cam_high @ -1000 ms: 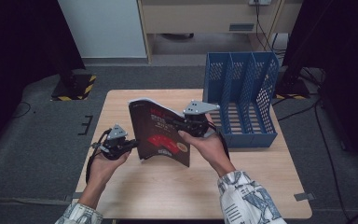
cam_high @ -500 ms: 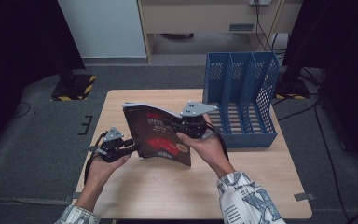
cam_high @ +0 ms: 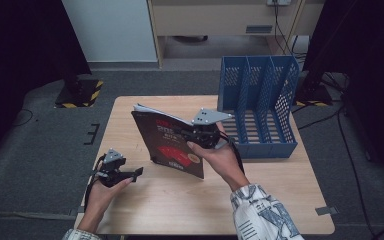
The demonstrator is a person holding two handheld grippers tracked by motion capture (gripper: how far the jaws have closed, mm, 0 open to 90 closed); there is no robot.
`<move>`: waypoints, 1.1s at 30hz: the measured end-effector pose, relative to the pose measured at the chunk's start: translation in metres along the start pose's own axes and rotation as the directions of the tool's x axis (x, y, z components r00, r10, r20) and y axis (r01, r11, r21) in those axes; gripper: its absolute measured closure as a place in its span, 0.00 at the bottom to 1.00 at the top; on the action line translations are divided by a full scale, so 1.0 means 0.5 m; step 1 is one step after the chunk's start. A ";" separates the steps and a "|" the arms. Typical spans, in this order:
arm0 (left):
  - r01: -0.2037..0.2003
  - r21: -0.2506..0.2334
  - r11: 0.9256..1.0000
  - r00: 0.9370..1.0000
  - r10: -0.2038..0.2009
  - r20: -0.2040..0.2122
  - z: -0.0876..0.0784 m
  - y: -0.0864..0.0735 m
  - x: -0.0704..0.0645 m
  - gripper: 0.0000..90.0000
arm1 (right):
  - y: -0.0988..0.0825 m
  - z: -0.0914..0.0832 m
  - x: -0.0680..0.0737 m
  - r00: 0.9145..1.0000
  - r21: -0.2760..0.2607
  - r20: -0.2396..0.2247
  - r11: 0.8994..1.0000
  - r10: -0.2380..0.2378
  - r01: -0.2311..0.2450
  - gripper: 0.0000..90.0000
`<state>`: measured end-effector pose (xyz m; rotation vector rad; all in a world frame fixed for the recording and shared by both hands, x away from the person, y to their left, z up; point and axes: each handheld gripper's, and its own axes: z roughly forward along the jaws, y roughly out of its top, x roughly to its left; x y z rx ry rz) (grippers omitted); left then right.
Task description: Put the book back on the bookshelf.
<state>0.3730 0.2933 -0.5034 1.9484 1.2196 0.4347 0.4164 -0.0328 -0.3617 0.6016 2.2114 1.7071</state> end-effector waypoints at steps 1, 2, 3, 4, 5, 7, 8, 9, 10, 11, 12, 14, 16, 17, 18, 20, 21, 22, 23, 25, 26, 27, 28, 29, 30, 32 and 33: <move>-0.001 0.011 1.000 1.000 0.001 -0.008 0.003 -0.003 0.001 0.10 | 0.000 0.000 0.000 1.000 -0.001 0.000 1.000 0.001 -0.001 0.97; -0.002 0.018 1.000 1.000 0.003 -0.019 0.005 -0.006 0.000 0.06 | 0.001 0.000 0.000 1.000 -0.001 0.002 1.000 0.002 -0.002 0.97; -0.008 0.034 0.999 0.999 0.009 -0.036 0.009 -0.010 -0.001 0.03 | 0.001 0.000 0.000 1.000 0.000 0.003 1.000 0.003 -0.003 0.97; -0.015 0.053 0.998 0.999 0.018 -0.045 0.012 -0.013 -0.001 0.03 | 0.002 0.000 0.000 1.000 0.000 0.004 1.000 0.002 -0.002 0.97; -0.012 0.063 0.998 0.999 0.015 -0.047 0.013 -0.015 -0.002 0.03 | 0.003 -0.001 0.000 1.000 -0.001 0.008 1.000 0.000 0.000 0.97; -0.011 0.074 0.997 0.999 0.015 -0.044 0.016 -0.018 -0.004 0.03 | 0.005 -0.003 0.000 1.000 -0.004 0.010 1.000 0.001 -0.001 0.97; -0.012 0.080 0.997 0.999 0.015 -0.044 0.017 -0.019 -0.004 0.03 | 0.006 -0.004 0.000 1.000 -0.003 0.012 1.000 0.002 -0.002 0.97; -0.014 0.082 0.997 0.999 0.018 -0.046 0.018 -0.019 -0.005 0.03 | 0.006 -0.005 -0.001 1.000 -0.003 0.017 1.000 0.003 -0.003 0.97; -0.018 0.088 0.996 0.999 0.022 -0.045 0.019 -0.020 -0.005 0.03 | 0.007 -0.007 -0.002 1.000 -0.004 0.021 1.000 0.004 -0.004 0.97; -0.015 0.090 0.996 0.999 0.019 -0.045 0.020 -0.021 -0.006 0.03 | 0.007 -0.008 -0.003 1.000 -0.002 0.023 1.000 0.004 -0.004 0.97; -0.018 0.096 0.995 0.999 0.022 -0.049 0.021 -0.022 -0.007 0.03 | 0.007 -0.009 -0.003 1.000 -0.001 0.023 1.000 0.006 -0.006 0.97; -0.022 0.106 0.994 0.998 0.028 -0.054 0.024 -0.024 -0.008 0.04 | 0.008 -0.010 -0.005 1.000 -0.003 0.029 1.000 0.009 -0.009 0.97; -0.026 0.115 0.993 0.998 0.032 -0.054 0.025 -0.025 -0.009 0.04 | 0.008 -0.011 -0.006 1.000 -0.002 0.030 1.000 0.009 -0.009 0.97; -0.026 0.117 0.993 0.998 0.033 -0.056 0.026 -0.026 -0.009 0.03 | 0.009 -0.012 -0.006 0.999 -0.002 0.032 1.000 0.010 -0.010 0.97; -0.026 0.120 0.992 0.998 0.033 -0.058 0.026 -0.026 -0.008 0.03 | 0.010 -0.012 -0.006 0.999 -0.003 0.032 1.000 0.009 -0.009 0.97; -0.020 0.123 0.992 0.998 0.028 -0.064 0.028 -0.028 -0.008 0.04 | 0.013 -0.013 -0.007 0.999 -0.004 0.033 1.000 0.011 -0.010 0.97; -0.021 0.126 0.992 0.998 0.029 -0.064 0.028 -0.029 -0.007 0.04 | 0.015 -0.014 -0.008 0.999 -0.004 0.033 1.000 0.011 -0.011 0.97; -0.021 0.129 0.991 0.997 0.030 -0.065 0.029 -0.029 -0.006 0.04 | 0.016 -0.015 -0.008 0.999 -0.006 0.034 1.000 0.012 -0.012 0.97; -0.018 0.134 0.991 0.997 0.027 -0.066 0.030 -0.031 -0.006 0.04 | 0.018 -0.015 -0.009 0.999 -0.008 0.036 1.000 0.013 -0.013 0.97; -0.020 0.145 0.989 0.997 0.031 -0.070 0.033 -0.032 -0.006 0.04 | 0.023 -0.018 -0.009 0.999 -0.009 0.040 1.000 0.014 -0.014 0.97; -0.024 0.151 0.988 0.997 0.035 -0.071 0.034 -0.033 -0.006 0.04 | 0.026 -0.019 -0.010 0.999 -0.010 0.043 1.000 0.015 -0.015 0.97; -0.026 0.157 0.987 0.997 0.038 -0.069 0.035 -0.033 -0.006 0.04 | 0.028 -0.020 -0.010 0.999 -0.010 0.044 1.000 0.014 -0.014 0.97; -0.027 0.159 0.987 0.997 0.038 -0.069 0.036 -0.034 -0.006 0.04 | 0.031 -0.022 -0.011 0.999 -0.012 0.046 1.000 0.016 -0.015 0.97; -0.027 0.161 0.987 0.997 0.039 -0.071 0.037 -0.034 -0.006 0.04 | 0.032 -0.023 -0.012 0.999 -0.014 0.048 1.000 0.016 -0.015 0.97; -0.029 0.165 0.986 0.997 0.041 -0.071 0.037 -0.035 -0.006 0.04 | 0.034 -0.024 -0.013 0.998 -0.016 0.051 1.000 0.021 -0.020 0.97; -0.034 0.164 0.986 0.997 0.046 -0.068 0.038 -0.036 -0.007 0.03 | 0.038 -0.027 -0.016 0.998 -0.020 0.054 0.999 0.027 -0.026 0.97; -0.036 0.164 0.986 0.996 0.048 -0.069 0.039 -0.036 -0.007 0.03 | 0.040 -0.028 -0.017 0.998 -0.020 0.055 0.999 0.030 -0.029 0.97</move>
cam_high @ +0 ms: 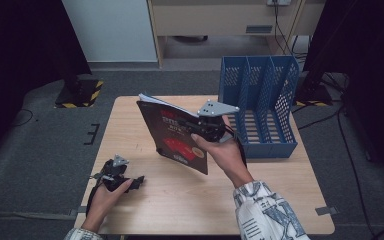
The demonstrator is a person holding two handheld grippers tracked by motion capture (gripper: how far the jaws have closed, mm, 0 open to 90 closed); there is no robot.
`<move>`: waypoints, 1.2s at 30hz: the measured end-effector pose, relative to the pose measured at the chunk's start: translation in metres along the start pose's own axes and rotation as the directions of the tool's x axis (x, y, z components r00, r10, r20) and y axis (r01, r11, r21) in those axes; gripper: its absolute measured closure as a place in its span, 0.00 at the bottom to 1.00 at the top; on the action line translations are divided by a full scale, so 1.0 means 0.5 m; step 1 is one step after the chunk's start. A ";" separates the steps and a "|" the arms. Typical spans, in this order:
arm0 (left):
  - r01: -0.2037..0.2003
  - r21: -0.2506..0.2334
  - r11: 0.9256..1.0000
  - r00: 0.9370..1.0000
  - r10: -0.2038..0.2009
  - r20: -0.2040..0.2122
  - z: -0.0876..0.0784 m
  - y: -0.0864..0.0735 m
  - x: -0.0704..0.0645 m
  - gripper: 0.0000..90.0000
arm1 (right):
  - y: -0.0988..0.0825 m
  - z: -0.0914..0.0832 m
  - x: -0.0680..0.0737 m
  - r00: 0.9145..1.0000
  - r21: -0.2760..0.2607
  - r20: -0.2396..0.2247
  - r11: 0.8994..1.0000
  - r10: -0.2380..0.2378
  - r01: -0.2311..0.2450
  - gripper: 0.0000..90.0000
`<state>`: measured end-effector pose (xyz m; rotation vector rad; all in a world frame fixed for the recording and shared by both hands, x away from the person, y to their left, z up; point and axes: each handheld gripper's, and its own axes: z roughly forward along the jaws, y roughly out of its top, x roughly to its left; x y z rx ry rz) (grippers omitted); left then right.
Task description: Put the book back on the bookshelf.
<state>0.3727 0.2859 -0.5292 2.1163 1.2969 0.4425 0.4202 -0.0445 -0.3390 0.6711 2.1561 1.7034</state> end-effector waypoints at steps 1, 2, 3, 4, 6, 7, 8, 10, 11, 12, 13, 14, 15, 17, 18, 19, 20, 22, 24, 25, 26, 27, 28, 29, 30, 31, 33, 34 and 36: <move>-0.002 0.000 1.000 1.000 0.002 0.000 0.000 0.000 0.000 0.03 | 0.002 -0.001 -0.001 1.000 -0.001 0.002 1.000 0.001 -0.001 0.97; -0.004 -0.001 1.000 1.000 0.004 0.000 0.001 0.000 -0.001 0.02 | 0.004 -0.002 -0.002 1.000 -0.001 0.003 1.000 -0.001 0.001 0.97; -0.006 -0.001 1.000 1.000 0.006 0.000 0.001 0.000 -0.001 0.02 | 0.007 -0.003 -0.003 1.000 0.001 0.006 1.000 -0.001 0.001 0.97; -0.012 -0.001 1.000 1.000 0.012 -0.002 0.001 -0.001 -0.001 0.02 | 0.008 -0.004 -0.004 1.000 0.001 0.007 1.000 -0.002 0.002 0.97; -0.014 -0.003 1.000 1.000 0.014 -0.004 0.002 -0.001 -0.002 0.02 | 0.013 -0.006 -0.005 1.000 0.000 0.011 1.000 -0.004 0.004 0.97; -0.014 -0.004 1.000 1.000 0.014 -0.004 0.002 -0.002 -0.002 0.02 | 0.015 -0.007 -0.006 1.000 0.000 0.014 1.000 -0.004 0.004 0.97; -0.015 -0.006 1.000 1.000 0.015 -0.005 0.002 -0.002 -0.002 0.02 | 0.017 -0.008 -0.006 1.000 -0.001 0.013 1.000 -0.003 0.003 0.97; -0.024 -0.012 1.000 1.000 0.024 -0.006 0.004 -0.004 -0.003 0.01 | 0.021 -0.010 -0.008 1.000 -0.004 0.016 1.000 -0.001 0.001 0.97; -0.032 -0.015 0.999 0.999 0.032 -0.010 0.005 -0.005 -0.005 0.00 | 0.023 -0.011 -0.009 1.000 -0.004 0.017 1.000 0.000 0.000 0.97; -0.035 -0.019 0.999 0.999 0.035 -0.011 0.006 -0.007 -0.006 0.00 | 0.024 -0.012 -0.010 1.000 -0.005 0.019 1.000 0.002 -0.002 0.97; -0.036 -0.023 0.999 0.999 0.036 -0.012 0.006 -0.007 -0.006 0.00 | 0.026 -0.013 -0.011 1.000 -0.005 0.021 1.000 0.000 0.001 0.97; -0.036 -0.027 0.999 0.999 0.035 -0.012 0.006 -0.008 -0.006 0.00 | 0.028 -0.014 -0.011 1.000 -0.005 0.022 1.000 0.002 -0.002 0.97; -0.034 -0.032 0.999 0.999 0.034 -0.012 0.006 -0.009 -0.006 0.00 | 0.029 -0.015 -0.012 1.000 -0.006 0.025 1.000 0.001 -0.001 0.97; -0.034 -0.040 0.999 0.999 0.034 -0.012 0.006 -0.011 -0.006 0.00 | 0.032 -0.016 -0.013 1.000 -0.005 0.027 1.000 0.003 -0.003 0.97; -0.034 -0.044 0.998 0.999 0.034 -0.012 0.006 -0.012 -0.006 0.00 | 0.033 -0.016 -0.014 1.000 -0.004 0.029 1.000 0.003 -0.002 0.97; -0.035 -0.047 0.998 0.999 0.034 -0.012 0.006 -0.013 -0.006 0.00 | 0.034 -0.017 -0.014 1.000 -0.004 0.031 1.000 0.005 -0.005 0.97; -0.034 -0.049 0.998 0.999 0.034 -0.013 0.006 -0.013 -0.006 0.00 | 0.036 -0.018 -0.015 0.999 -0.003 0.031 1.000 0.007 -0.007 0.97; -0.034 -0.051 0.998 0.999 0.033 -0.014 0.006 -0.014 -0.007 0.00 | 0.039 -0.019 -0.016 0.999 -0.004 0.033 1.000 0.008 -0.008 0.97; -0.034 -0.057 0.998 0.999 0.033 -0.014 0.007 -0.014 -0.007 0.00 | 0.044 -0.020 -0.017 0.999 -0.006 0.036 1.000 0.012 -0.012 0.97; -0.034 -0.059 0.998 0.999 0.033 -0.014 0.007 -0.015 -0.007 0.00 | 0.046 -0.021 -0.018 0.999 -0.005 0.038 1.000 0.012 -0.012 0.97; -0.034 -0.062 0.997 0.999 0.033 -0.014 0.007 -0.016 -0.007 0.00 | 0.047 -0.022 -0.018 0.999 -0.005 0.039 1.000 0.014 -0.014 0.97; -0.034 -0.062 0.997 0.999 0.033 -0.014 0.007 -0.016 -0.007 0.00 | 0.050 -0.022 -0.019 0.999 -0.007 0.041 1.000 0.018 -0.017 0.97; -0.034 -0.063 0.997 0.999 0.033 -0.014 0.007 -0.016 -0.007 0.00 | 0.051 -0.023 -0.020 0.999 -0.009 0.043 1.000 0.019 -0.018 0.97; -0.034 -0.063 0.997 0.999 0.033 -0.015 0.007 -0.016 -0.007 0.00 | 0.053 -0.024 -0.021 0.999 -0.009 0.045 1.000 0.021 -0.021 0.97; -0.033 -0.063 0.997 0.999 0.032 -0.015 0.007 -0.016 -0.007 0.00 | 0.055 -0.025 -0.022 0.999 -0.009 0.047 1.000 0.020 -0.020 0.97; -0.033 -0.063 0.997 0.999 0.032 -0.015 0.007 -0.016 -0.007 0.00 | 0.056 -0.026 -0.022 0.999 -0.010 0.048 1.000 0.022 -0.021 0.97; -0.033 -0.063 0.997 0.999 0.032 -0.016 0.007 -0.016 -0.007 0.00 | 0.059 -0.028 -0.024 0.999 -0.012 0.048 1.000 0.026 -0.025 0.97; -0.033 -0.063 0.997 0.999 0.033 -0.016 0.007 -0.016 -0.007 0.00 | 0.060 -0.029 -0.025 0.998 -0.012 0.051 1.000 0.027 -0.027 0.97; -0.033 -0.064 0.997 0.999 0.032 -0.016 0.007 -0.016 -0.007 0.00 | 0.063 -0.030 -0.026 0.998 -0.012 0.052 0.999 0.031 -0.031 0.97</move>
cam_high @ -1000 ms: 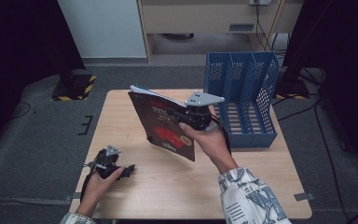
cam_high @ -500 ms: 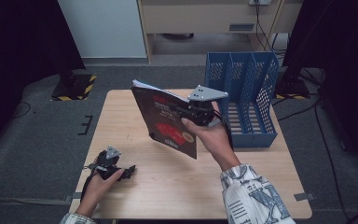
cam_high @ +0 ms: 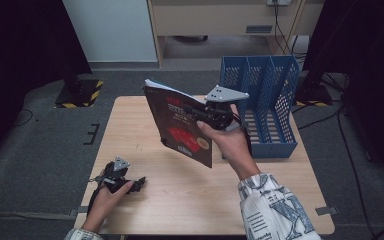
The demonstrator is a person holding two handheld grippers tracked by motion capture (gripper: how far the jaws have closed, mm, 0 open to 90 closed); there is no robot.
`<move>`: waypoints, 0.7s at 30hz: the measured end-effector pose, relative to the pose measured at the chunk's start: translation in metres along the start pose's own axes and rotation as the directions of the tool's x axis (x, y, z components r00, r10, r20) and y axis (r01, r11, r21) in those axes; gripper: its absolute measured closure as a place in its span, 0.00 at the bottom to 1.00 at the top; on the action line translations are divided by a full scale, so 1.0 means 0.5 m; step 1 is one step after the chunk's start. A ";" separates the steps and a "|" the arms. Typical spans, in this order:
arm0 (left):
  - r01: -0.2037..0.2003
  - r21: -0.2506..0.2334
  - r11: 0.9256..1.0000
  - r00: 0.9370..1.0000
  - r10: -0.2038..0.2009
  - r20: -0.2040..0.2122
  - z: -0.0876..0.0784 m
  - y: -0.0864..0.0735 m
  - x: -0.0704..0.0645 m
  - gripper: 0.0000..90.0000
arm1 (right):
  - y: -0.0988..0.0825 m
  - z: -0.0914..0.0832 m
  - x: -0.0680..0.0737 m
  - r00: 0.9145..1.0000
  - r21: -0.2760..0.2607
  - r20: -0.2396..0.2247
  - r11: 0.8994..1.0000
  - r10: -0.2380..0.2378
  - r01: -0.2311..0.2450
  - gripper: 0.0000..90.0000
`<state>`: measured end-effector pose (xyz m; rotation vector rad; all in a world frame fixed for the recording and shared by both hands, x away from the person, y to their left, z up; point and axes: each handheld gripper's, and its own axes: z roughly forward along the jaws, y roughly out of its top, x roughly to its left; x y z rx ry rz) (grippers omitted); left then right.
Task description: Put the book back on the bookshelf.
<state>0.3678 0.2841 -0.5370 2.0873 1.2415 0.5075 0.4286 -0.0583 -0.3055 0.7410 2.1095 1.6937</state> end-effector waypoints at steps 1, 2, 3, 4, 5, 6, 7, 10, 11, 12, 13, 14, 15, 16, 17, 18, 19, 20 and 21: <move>0.000 0.000 1.000 1.000 0.000 0.000 0.000 0.000 0.000 0.00 | 0.002 -0.001 -0.001 1.000 -0.001 0.001 1.000 0.002 -0.002 0.97; 0.000 0.000 1.000 1.000 0.000 0.000 0.000 0.000 0.000 0.00 | 0.003 -0.002 -0.002 1.000 -0.001 0.004 1.000 0.001 -0.001 0.97; 0.000 0.000 1.000 1.000 0.000 0.000 0.000 0.000 0.000 0.00 | 0.005 -0.003 -0.002 1.000 -0.001 0.003 1.000 0.000 0.000 0.97; 0.000 0.000 1.000 1.000 0.000 0.000 0.000 0.000 0.000 0.00 | 0.006 -0.004 -0.003 1.000 -0.003 0.004 1.000 0.003 -0.003 0.97; 0.000 0.000 1.000 1.000 0.000 0.000 0.000 0.000 0.000 0.00 | 0.007 -0.005 -0.004 1.000 -0.004 0.005 1.000 0.005 -0.005 0.97; 0.000 0.000 1.000 1.000 0.000 0.000 0.000 0.000 0.000 0.00 | 0.008 -0.006 -0.004 1.000 -0.005 0.007 1.000 0.008 -0.008 0.97; 0.000 0.001 1.000 1.000 0.000 0.000 0.000 0.000 0.000 0.00 | 0.009 -0.007 -0.005 1.000 -0.006 0.008 1.000 0.012 -0.012 0.97; 0.000 0.002 1.000 1.000 0.000 0.001 0.000 0.000 0.000 0.00 | 0.013 -0.011 -0.009 1.000 -0.009 0.014 1.000 0.019 -0.019 0.97; 0.000 0.002 1.000 1.000 0.000 0.000 0.000 0.000 0.000 0.00 | 0.015 -0.013 -0.010 1.000 -0.007 0.015 1.000 0.019 -0.018 0.97; 0.000 0.002 1.000 1.000 0.000 0.000 0.000 0.000 0.000 0.00 | 0.017 -0.014 -0.011 1.000 -0.009 0.018 1.000 0.019 -0.019 0.97; -0.001 0.002 1.000 1.000 0.001 0.001 0.000 0.000 0.000 0.00 | 0.018 -0.015 -0.012 1.000 -0.009 0.019 1.000 0.019 -0.019 0.97; 0.000 0.002 1.000 1.000 0.000 0.000 0.000 0.000 0.000 0.00 | 0.020 -0.017 -0.013 1.000 -0.009 0.024 1.000 0.020 -0.020 0.97; 0.000 0.002 1.000 1.000 0.000 0.000 0.000 0.000 0.000 0.00 | 0.023 -0.019 -0.014 0.999 -0.007 0.027 1.000 0.021 -0.021 0.97; 0.000 0.002 1.000 1.000 0.000 0.000 0.000 0.000 0.000 0.00 | 0.025 -0.020 -0.015 0.999 -0.008 0.028 1.000 0.020 -0.019 0.97; 0.000 0.002 1.000 1.000 0.000 0.001 0.000 0.000 0.000 0.00 | 0.028 -0.022 -0.016 0.999 -0.008 0.031 1.000 0.024 -0.023 0.97; 0.000 0.002 1.000 1.000 0.000 0.000 0.000 0.000 0.000 0.00 | 0.030 -0.024 -0.017 0.999 -0.011 0.033 1.000 0.026 -0.026 0.97; -0.001 0.003 1.000 1.000 0.001 0.001 0.000 0.000 0.000 0.00 | 0.032 -0.025 -0.017 0.999 -0.012 0.033 1.000 0.025 -0.025 0.97; 0.000 0.002 1.000 1.000 0.000 0.000 0.000 0.000 0.000 0.00 | 0.037 -0.028 -0.018 0.999 -0.014 0.037 1.000 0.025 -0.024 0.97; 0.000 0.002 1.000 1.000 0.000 0.000 0.000 0.000 0.000 0.00 | 0.039 -0.029 -0.019 0.999 -0.016 0.037 1.000 0.025 -0.025 0.97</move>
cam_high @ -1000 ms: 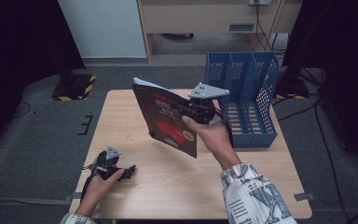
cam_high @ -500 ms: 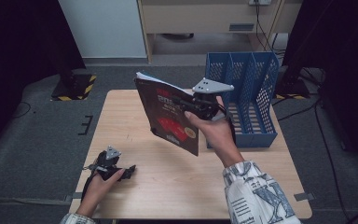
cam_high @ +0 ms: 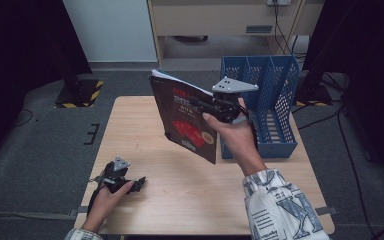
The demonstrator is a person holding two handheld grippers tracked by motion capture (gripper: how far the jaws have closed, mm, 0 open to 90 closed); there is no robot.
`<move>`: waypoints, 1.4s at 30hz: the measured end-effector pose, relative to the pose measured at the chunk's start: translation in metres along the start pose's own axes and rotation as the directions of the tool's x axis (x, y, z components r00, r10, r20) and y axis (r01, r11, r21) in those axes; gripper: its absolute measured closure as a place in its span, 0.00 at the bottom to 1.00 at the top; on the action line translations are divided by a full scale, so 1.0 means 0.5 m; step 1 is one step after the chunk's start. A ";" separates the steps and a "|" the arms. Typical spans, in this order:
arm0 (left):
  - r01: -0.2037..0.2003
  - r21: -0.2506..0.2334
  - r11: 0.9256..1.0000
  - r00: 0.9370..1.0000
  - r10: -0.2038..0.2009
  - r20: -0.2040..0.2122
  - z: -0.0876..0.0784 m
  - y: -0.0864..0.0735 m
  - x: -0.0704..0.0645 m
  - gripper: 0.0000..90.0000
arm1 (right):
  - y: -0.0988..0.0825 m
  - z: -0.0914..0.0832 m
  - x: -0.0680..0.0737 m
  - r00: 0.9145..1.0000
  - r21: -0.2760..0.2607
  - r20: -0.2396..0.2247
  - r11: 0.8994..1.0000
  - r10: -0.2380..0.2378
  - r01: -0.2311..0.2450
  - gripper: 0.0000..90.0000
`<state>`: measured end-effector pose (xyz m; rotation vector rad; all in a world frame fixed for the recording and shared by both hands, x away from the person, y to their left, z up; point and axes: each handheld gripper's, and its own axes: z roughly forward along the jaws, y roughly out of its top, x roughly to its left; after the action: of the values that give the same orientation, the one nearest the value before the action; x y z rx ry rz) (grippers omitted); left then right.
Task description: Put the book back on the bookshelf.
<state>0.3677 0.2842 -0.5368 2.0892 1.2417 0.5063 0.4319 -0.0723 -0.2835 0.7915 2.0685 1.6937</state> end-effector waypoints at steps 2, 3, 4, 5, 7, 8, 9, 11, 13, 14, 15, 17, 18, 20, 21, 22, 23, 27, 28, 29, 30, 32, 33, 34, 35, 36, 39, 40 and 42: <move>0.000 0.000 1.000 1.000 0.000 0.000 0.000 0.000 0.000 0.00 | 0.006 -0.003 -0.001 1.000 -0.003 0.002 1.000 0.003 -0.003 0.97; 0.000 0.000 1.000 1.000 0.000 0.000 0.000 0.000 0.000 0.00 | 0.008 -0.004 -0.002 1.000 -0.004 0.005 1.000 0.004 -0.004 0.97; 0.000 0.001 1.000 1.000 0.000 0.000 0.000 0.000 0.000 0.00 | 0.011 -0.006 -0.002 1.000 -0.004 0.004 1.000 0.004 -0.004 0.97; 0.000 0.000 1.000 1.000 0.000 0.000 0.000 0.000 0.000 0.00 | 0.013 -0.006 -0.002 1.000 -0.005 0.005 1.000 0.005 -0.005 0.97; 0.000 0.000 1.000 1.000 0.000 0.000 0.000 0.000 0.000 0.00 | 0.018 -0.009 -0.003 1.000 -0.005 0.006 1.000 0.008 -0.007 0.97; 0.000 0.000 1.000 1.000 0.000 0.000 0.000 0.000 0.000 0.00 | 0.019 -0.010 -0.004 1.000 -0.005 0.006 1.000 0.007 -0.006 0.97; 0.000 0.000 1.000 1.000 0.000 0.000 0.000 0.000 0.000 0.00 | 0.022 -0.011 -0.004 1.000 -0.006 0.008 1.000 0.009 -0.009 0.97; 0.000 0.000 1.000 1.000 0.000 0.000 0.000 0.000 0.000 0.00 | 0.025 -0.013 -0.007 1.000 -0.006 0.013 1.000 0.014 -0.014 0.97; 0.000 0.000 1.000 1.000 0.000 0.000 0.000 0.000 0.000 0.00 | 0.027 -0.015 -0.009 1.000 -0.009 0.015 1.000 0.021 -0.021 0.97; 0.000 0.000 1.000 1.000 0.000 0.000 0.000 0.000 0.000 0.00 | 0.029 -0.017 -0.011 1.000 -0.011 0.018 1.000 0.025 -0.025 0.97; 0.001 0.000 1.000 1.000 -0.001 -0.001 0.000 0.000 0.000 0.00 | 0.030 -0.019 -0.012 0.999 -0.009 0.020 1.000 0.026 -0.026 0.97; 0.001 0.000 1.000 1.000 -0.001 -0.001 0.000 0.000 0.000 0.00 | 0.033 -0.021 -0.013 0.999 -0.008 0.023 1.000 0.026 -0.025 0.97; 0.001 0.001 1.000 1.000 -0.001 0.000 0.000 0.000 0.000 0.00 | 0.035 -0.024 -0.014 0.999 -0.005 0.023 1.000 0.025 -0.025 0.97; 0.001 0.000 1.000 1.000 -0.001 -0.001 0.000 0.000 0.000 0.00 | 0.040 -0.027 -0.015 0.999 -0.008 0.026 1.000 0.022 -0.022 0.97; 0.001 0.000 1.000 1.000 -0.001 -0.001 0.000 0.000 0.000 0.00 | 0.042 -0.029 -0.016 0.999 -0.010 0.028 1.000 0.021 -0.021 0.97; 0.001 0.000 1.000 1.000 -0.001 -0.001 0.000 0.000 0.000 0.00 | 0.043 -0.031 -0.017 0.999 -0.012 0.029 1.000 0.021 -0.021 0.97; 0.001 0.000 1.000 1.000 -0.001 -0.001 0.000 0.000 0.000 0.00 | 0.045 -0.034 -0.019 0.999 -0.013 0.032 1.000 0.024 -0.024 0.97; 0.001 0.000 1.000 1.000 -0.001 -0.001 0.000 0.000 0.000 0.00 | 0.050 -0.040 -0.024 0.999 -0.013 0.038 1.000 0.027 -0.026 0.97; 0.001 0.000 1.000 1.000 -0.001 -0.001 0.000 0.000 0.000 0.00 | 0.051 -0.042 -0.025 0.999 -0.013 0.039 1.000 0.025 -0.025 0.97; 0.001 0.000 1.000 1.000 -0.001 -0.001 0.000 0.000 0.000 0.00 | 0.052 -0.043 -0.026 0.999 -0.013 0.041 1.000 0.024 -0.023 0.97; 0.001 0.000 1.000 1.000 -0.001 -0.001 0.000 0.000 0.000 0.00 | 0.053 -0.046 -0.028 0.999 -0.013 0.043 1.000 0.025 -0.024 0.97; 0.001 0.000 1.000 1.000 -0.001 -0.001 0.000 0.000 0.000 0.00 | 0.054 -0.049 -0.030 0.999 -0.011 0.045 1.000 0.026 -0.025 0.97; 0.001 0.001 1.000 1.000 -0.001 -0.001 0.000 0.000 0.000 0.00 | 0.055 -0.051 -0.032 0.999 -0.012 0.046 1.000 0.025 -0.025 0.97; 0.001 0.000 1.000 1.000 -0.001 -0.001 0.000 0.000 0.000 0.00 | 0.054 -0.052 -0.034 0.998 -0.011 0.047 0.999 0.031 -0.031 0.97; 0.001 0.000 1.000 1.000 -0.001 -0.001 0.000 0.000 0.000 0.00 | 0.054 -0.053 -0.035 0.998 -0.011 0.049 0.999 0.035 -0.034 0.97; 0.001 0.000 1.000 1.000 -0.001 -0.001 0.000 0.000 0.000 0.00 | 0.054 -0.054 -0.037 0.998 -0.011 0.051 0.999 0.034 -0.033 0.97; 0.000 0.001 1.000 1.000 0.000 -0.001 0.000 0.000 0.000 0.00 | 0.054 -0.057 -0.040 0.998 -0.010 0.055 1.000 0.031 -0.030 0.97; 0.001 0.000 1.000 1.000 -0.001 -0.001 0.000 0.000 0.000 0.00 | 0.054 -0.059 -0.041 0.998 -0.008 0.057 0.999 0.031 -0.031 0.97; 0.001 0.000 1.000 1.000 -0.001 -0.001 0.000 0.000 0.000 0.00 | 0.055 -0.062 -0.043 0.998 -0.007 0.059 0.999 0.036 -0.035 0.97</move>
<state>0.3678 0.2840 -0.5368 2.0886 1.2427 0.5068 0.4359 -0.1058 -0.2514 0.8705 2.0200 1.6738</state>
